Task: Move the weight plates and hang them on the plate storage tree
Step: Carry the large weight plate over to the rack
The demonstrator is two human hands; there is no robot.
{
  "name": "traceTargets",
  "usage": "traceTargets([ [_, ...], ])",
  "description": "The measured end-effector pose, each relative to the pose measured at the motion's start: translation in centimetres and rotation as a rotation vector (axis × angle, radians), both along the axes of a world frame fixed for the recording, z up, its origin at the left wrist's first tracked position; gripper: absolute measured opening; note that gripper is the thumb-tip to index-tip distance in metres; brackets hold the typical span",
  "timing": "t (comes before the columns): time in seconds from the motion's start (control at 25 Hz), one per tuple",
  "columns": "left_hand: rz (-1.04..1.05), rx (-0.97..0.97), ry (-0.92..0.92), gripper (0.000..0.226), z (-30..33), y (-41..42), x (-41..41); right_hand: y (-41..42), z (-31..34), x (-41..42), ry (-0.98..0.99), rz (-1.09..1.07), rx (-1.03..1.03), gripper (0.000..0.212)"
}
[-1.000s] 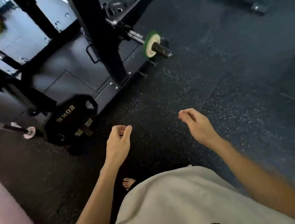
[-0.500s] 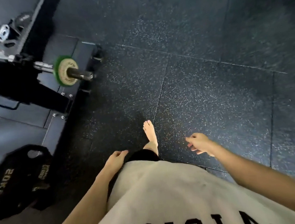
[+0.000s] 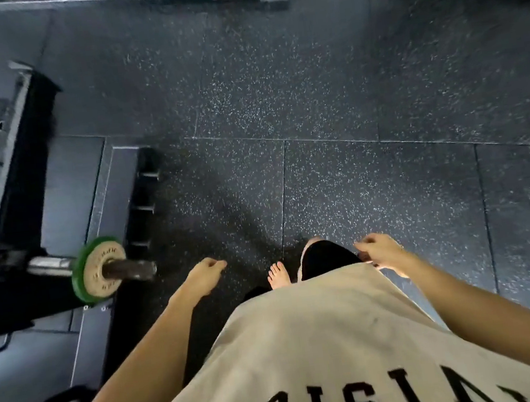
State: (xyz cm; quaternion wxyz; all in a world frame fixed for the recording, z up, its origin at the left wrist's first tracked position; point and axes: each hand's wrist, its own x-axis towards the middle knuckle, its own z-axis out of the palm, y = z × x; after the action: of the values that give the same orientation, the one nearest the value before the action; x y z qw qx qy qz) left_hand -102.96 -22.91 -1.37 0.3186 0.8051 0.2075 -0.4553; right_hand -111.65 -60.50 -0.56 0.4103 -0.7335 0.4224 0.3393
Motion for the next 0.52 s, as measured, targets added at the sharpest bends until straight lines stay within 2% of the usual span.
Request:
traceTargets([
  [0.12,0.01,-0.006,-0.022,0.026,-0.7,-1.6,8.5,-0.9,-0.7,6.7,-0.002,0.003,-0.006,0.021],
  [0.24,0.062,-0.023,-0.019,0.023,-1.4,-3.9,15.8,-2.0,-1.2,14.8,0.038,0.063,-0.001,0.016],
  [0.52,0.257,0.05,-0.094,0.031,-0.4,-5.2,32.4,-5.1,0.0,41.0,0.055,0.233,0.027,0.022],
])
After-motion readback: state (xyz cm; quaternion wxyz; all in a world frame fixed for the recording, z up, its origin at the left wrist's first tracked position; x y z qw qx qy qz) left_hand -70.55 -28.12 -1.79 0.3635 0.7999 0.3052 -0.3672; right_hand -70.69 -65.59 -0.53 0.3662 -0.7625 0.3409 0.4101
